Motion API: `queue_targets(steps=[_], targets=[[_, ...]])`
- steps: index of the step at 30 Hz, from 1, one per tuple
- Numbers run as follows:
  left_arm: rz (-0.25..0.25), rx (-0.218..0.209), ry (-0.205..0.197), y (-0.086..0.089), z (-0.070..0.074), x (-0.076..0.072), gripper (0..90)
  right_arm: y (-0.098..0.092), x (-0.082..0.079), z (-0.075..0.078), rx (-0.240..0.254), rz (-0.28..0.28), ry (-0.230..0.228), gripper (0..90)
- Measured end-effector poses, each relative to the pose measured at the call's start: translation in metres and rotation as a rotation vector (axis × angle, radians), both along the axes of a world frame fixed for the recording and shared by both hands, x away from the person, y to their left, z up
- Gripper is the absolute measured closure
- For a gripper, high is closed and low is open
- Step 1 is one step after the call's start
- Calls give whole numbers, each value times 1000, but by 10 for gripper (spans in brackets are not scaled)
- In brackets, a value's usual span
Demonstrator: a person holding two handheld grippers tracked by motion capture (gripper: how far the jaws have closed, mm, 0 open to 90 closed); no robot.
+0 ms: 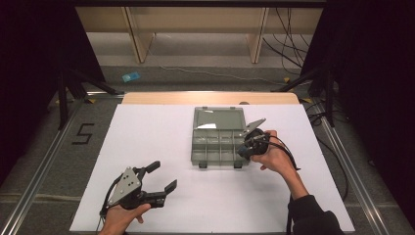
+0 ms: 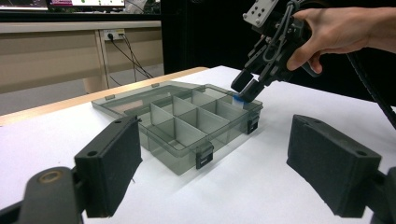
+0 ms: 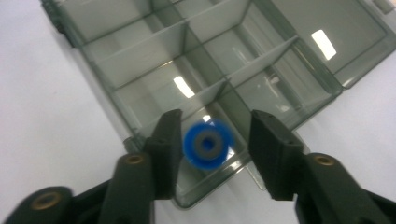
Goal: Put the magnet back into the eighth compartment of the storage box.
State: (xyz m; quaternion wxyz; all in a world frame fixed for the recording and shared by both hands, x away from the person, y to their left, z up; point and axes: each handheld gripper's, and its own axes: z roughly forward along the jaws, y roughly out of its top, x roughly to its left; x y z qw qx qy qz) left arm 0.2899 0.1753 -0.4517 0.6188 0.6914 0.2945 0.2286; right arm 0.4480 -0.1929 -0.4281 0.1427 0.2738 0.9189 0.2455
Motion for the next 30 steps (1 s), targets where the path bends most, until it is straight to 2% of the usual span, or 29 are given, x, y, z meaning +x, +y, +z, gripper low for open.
queue_targets(steps=[4,13,21,24,30], targets=[[0,-1,-1,0,0,0,172,0,-1,4,26,-19,-21,509],[-1,1,-3,0,0,0,171,-1,-4,12,57,-8,-37,497],[0,1,-4,0,0,0,172,-1,-5,14,60,-11,-44,459],[1,0,-3,0,0,0,171,-1,-6,15,59,-21,-30,437],[0,1,-4,1,0,0,172,1,-9,16,67,-21,-41,393]])
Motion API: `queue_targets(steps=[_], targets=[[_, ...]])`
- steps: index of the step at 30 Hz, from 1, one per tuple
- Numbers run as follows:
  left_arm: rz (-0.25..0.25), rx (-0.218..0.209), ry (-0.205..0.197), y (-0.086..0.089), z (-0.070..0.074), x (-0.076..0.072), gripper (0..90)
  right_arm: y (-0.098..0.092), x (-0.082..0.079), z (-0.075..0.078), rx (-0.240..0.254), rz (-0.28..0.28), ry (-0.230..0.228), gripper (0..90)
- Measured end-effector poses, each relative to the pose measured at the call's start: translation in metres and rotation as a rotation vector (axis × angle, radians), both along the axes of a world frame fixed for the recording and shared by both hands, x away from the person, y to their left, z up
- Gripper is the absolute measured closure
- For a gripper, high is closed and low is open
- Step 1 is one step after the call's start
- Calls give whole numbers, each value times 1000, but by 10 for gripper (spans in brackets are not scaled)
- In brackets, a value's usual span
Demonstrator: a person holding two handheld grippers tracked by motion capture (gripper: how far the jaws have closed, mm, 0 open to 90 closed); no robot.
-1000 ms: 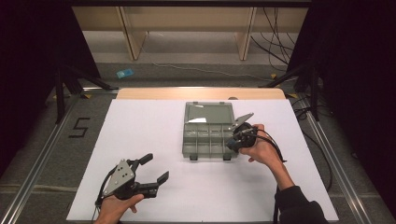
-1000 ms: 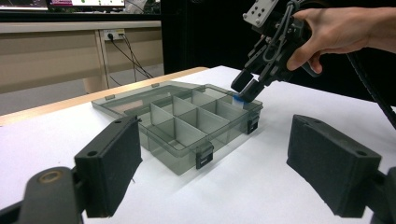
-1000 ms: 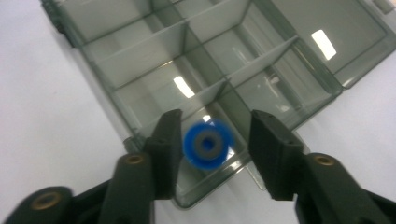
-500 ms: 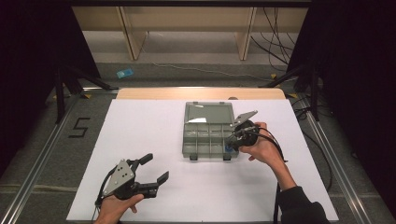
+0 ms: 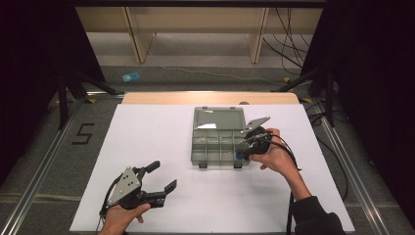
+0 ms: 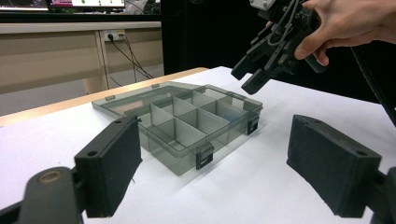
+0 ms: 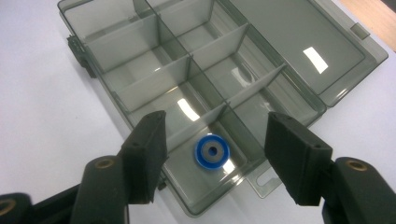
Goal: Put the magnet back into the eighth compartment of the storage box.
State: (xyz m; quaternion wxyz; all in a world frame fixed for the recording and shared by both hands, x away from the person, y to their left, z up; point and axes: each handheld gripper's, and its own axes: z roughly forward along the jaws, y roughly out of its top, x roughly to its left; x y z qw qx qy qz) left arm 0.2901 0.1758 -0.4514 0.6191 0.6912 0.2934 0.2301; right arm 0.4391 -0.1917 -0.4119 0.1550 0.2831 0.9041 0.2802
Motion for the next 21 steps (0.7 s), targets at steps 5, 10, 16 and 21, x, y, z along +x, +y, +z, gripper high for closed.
queue_targets(steps=[5,10,16,21], targets=[[0,2,-1,0,0,0,171,3,-3,3,20,13,-3,362],[2,1,0,0,0,0,172,9,-9,8,78,29,-14,340],[1,0,1,0,0,0,172,14,-14,11,117,50,-23,331],[1,2,0,0,0,0,172,20,-18,9,143,51,-31,327]])
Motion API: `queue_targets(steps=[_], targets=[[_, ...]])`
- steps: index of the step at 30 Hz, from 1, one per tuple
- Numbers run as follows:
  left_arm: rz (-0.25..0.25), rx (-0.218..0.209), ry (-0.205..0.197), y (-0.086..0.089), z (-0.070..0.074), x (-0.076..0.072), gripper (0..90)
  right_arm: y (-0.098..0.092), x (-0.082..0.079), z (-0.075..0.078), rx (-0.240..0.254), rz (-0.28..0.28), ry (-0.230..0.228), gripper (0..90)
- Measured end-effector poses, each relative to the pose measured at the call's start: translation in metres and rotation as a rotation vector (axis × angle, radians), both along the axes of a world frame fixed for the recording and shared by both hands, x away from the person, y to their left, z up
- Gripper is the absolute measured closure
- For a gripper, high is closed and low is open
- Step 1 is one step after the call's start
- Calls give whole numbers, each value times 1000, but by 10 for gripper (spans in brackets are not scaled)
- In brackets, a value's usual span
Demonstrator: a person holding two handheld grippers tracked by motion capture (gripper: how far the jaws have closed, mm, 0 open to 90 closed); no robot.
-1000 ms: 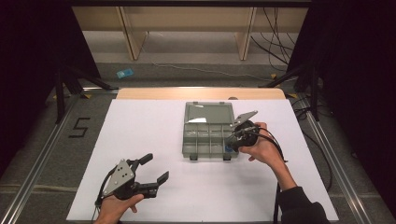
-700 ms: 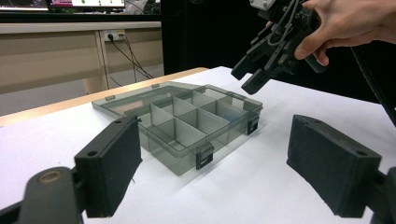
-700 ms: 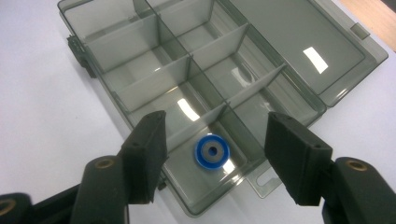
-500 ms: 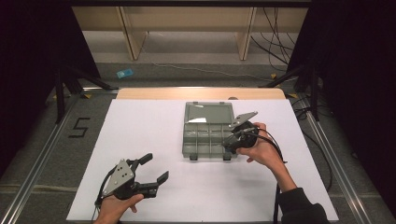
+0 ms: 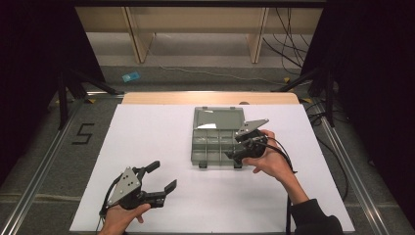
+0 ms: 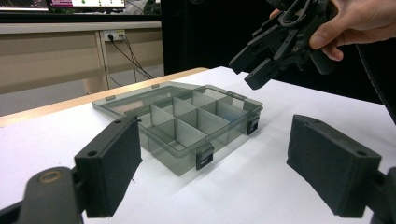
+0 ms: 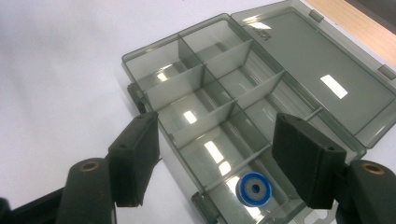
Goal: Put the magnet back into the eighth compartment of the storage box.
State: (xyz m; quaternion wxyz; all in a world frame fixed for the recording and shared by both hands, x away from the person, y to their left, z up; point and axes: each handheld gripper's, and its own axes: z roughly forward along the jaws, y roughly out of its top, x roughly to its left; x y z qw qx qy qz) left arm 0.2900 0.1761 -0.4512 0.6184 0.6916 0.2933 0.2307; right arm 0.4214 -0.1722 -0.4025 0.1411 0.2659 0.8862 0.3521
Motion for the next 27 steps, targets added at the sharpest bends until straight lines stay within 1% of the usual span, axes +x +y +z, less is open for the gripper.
queue_targets(steps=[1,2,3,4,7,8,9,10,11,12,13,14,15,16,17,18,19,20,22,23,26,27], targets=[[-1,2,-2,0,0,0,172,0,-1,1,-10,12,3,323],[-1,1,-1,0,0,0,171,0,-2,1,-2,7,11,323],[0,-3,2,0,0,0,172,1,-3,0,8,-2,3,323],[0,-3,2,0,0,0,172,1,-3,-1,11,8,-8,321],[0,-4,3,0,0,0,172,1,-4,0,19,3,-14,313],[0,-3,2,0,0,0,172,0,-5,2,26,2,4,312],[1,-4,2,0,0,0,172,0,-5,2,30,19,-3,311],[0,-3,2,0,0,0,171,0,-7,4,36,8,13,309],[1,-3,2,0,0,0,172,0,-7,4,37,4,8,308],[1,-3,3,0,0,0,172,1,-8,4,48,7,10,307],[0,-3,3,0,0,0,172,2,-8,3,64,10,-6,306],[0,-3,2,0,0,0,172,1,-8,4,57,14,6,303],[0,-3,2,0,0,0,172,1,-9,4,64,14,9,303],[0,-3,2,0,0,0,172,2,-10,4,78,20,-1,301],[1,-3,2,0,0,0,172,3,-11,4,88,2,-8,300],[1,-2,2,0,0,0,172,3,-12,4,98,11,-7,296],[1,-2,1,0,0,0,172,3,-13,5,99,13,3,295],[0,-2,1,0,0,0,172,3,-13,4,108,21,2,295],[1,-3,1,0,0,0,172,4,-15,3,108,14,0,288],[1,-4,1,0,0,0,172,4,-16,2,113,20,-4,288],[0,-3,1,0,0,0,172,5,-18,2,126,20,4,283],[0,-3,2,0,0,0,172,5,-18,2,136,24,-9,283]])
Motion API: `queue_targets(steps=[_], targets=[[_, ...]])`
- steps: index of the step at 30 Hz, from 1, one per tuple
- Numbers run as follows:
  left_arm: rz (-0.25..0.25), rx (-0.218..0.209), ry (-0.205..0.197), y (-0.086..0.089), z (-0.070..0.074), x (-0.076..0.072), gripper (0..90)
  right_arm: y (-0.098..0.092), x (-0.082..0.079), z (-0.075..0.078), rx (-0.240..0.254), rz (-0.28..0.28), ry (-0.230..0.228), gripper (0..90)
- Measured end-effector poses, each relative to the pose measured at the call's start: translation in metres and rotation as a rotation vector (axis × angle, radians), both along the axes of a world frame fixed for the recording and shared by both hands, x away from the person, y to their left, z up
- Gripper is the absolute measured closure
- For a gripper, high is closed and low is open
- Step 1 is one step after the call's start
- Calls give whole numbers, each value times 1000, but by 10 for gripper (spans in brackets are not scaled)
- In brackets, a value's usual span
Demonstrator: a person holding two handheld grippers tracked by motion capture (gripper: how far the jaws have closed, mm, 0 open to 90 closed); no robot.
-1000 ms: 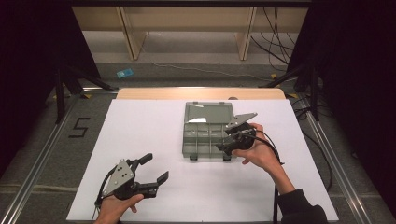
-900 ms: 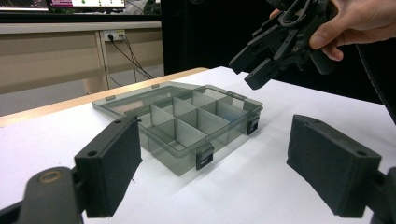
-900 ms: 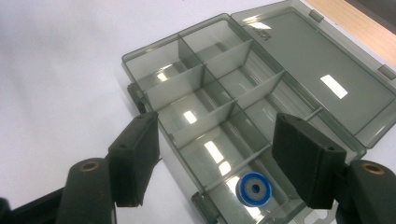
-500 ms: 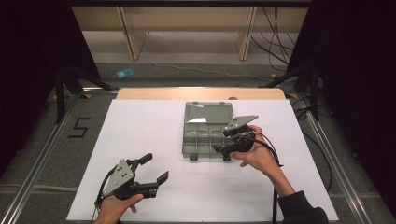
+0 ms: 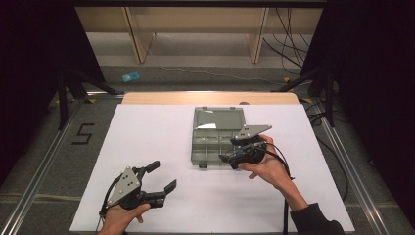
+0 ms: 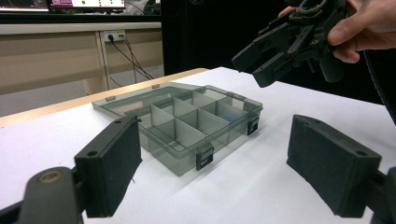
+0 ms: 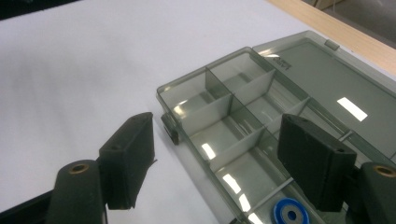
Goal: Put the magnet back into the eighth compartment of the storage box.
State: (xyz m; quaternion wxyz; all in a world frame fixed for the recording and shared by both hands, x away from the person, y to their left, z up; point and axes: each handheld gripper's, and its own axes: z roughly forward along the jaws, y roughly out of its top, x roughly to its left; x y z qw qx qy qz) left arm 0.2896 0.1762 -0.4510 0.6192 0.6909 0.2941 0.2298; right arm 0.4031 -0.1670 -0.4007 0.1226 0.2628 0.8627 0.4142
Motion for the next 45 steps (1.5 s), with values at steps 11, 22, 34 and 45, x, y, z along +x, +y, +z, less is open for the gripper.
queue_targets(steps=[11,22,34,45], targets=[[0,0,0,0,0,0,172,0,-7,1,44,9,-18,265],[1,0,0,0,0,0,172,1,-15,2,84,26,-37,260],[0,4,-5,0,0,0,172,0,-25,0,141,27,-62,251],[1,5,-4,0,0,0,172,-4,-40,-4,176,31,-70,236]])
